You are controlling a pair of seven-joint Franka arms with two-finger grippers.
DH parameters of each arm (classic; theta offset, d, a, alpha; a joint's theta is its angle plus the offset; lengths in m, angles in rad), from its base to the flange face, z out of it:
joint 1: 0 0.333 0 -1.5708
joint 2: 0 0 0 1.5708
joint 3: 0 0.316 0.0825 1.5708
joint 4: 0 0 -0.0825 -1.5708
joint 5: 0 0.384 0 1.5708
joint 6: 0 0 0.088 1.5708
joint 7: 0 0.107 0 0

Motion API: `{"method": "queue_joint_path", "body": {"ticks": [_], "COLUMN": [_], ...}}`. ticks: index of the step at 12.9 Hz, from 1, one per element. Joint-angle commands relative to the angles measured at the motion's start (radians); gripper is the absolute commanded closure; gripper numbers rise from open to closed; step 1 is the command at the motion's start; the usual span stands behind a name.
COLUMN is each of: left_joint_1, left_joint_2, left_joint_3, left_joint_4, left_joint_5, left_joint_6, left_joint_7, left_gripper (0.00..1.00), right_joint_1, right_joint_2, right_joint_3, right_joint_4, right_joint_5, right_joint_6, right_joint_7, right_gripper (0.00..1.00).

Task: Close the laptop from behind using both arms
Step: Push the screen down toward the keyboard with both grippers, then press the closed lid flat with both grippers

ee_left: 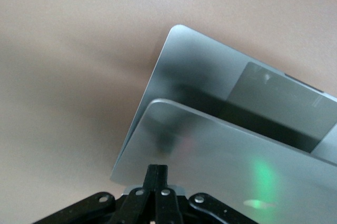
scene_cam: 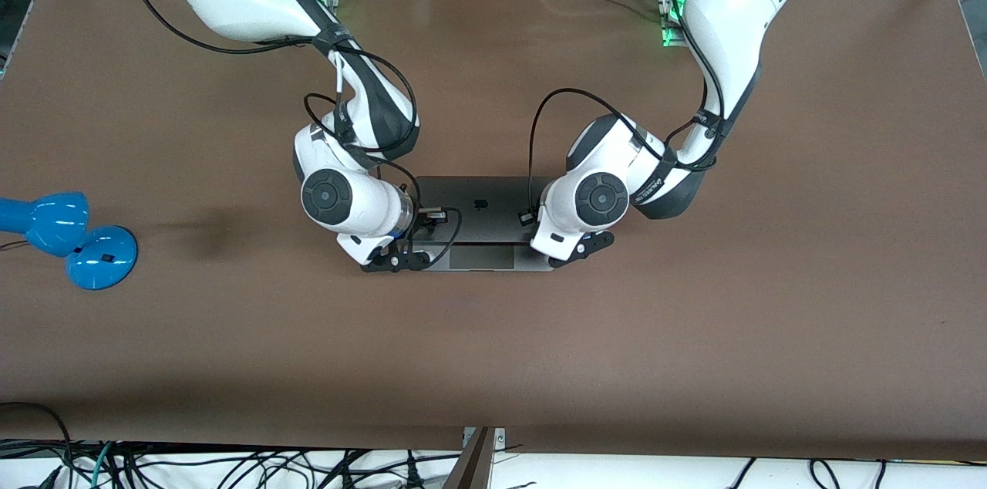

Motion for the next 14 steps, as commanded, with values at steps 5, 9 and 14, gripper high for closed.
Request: {"method": "queue_joint_path", "body": {"ticks": [5, 9, 14], "left_joint_1": [-0.03, -0.039, -0.053], "left_joint_2": [0.06, 0.076, 0.094], "left_joint_3": [0.025, 0.042, 0.061], "left_joint_4": [0.071, 0.073, 0.087], "left_joint_5": [0.023, 0.023, 0.023], "left_joint_6": [0.022, 0.033, 0.055], "left_joint_7": [-0.019, -0.017, -0.019], "left_gripper": [1.0, 1.0, 1.0], "right_joint_1": [-0.001, -0.002, -0.002], "right_joint_2": [0.05, 0.081, 0.122], "right_joint_3": [-0.024, -0.025, -0.039], "right_joint_4": [0.01, 0.012, 0.01], "right_joint_5": [-0.012, -0.012, -0.012], "right_joint_6": [0.092, 0.154, 0.209], "right_joint_7": [-0.126, -0.161, -0.209], "right_gripper": [1.0, 1.0, 1.0]}}
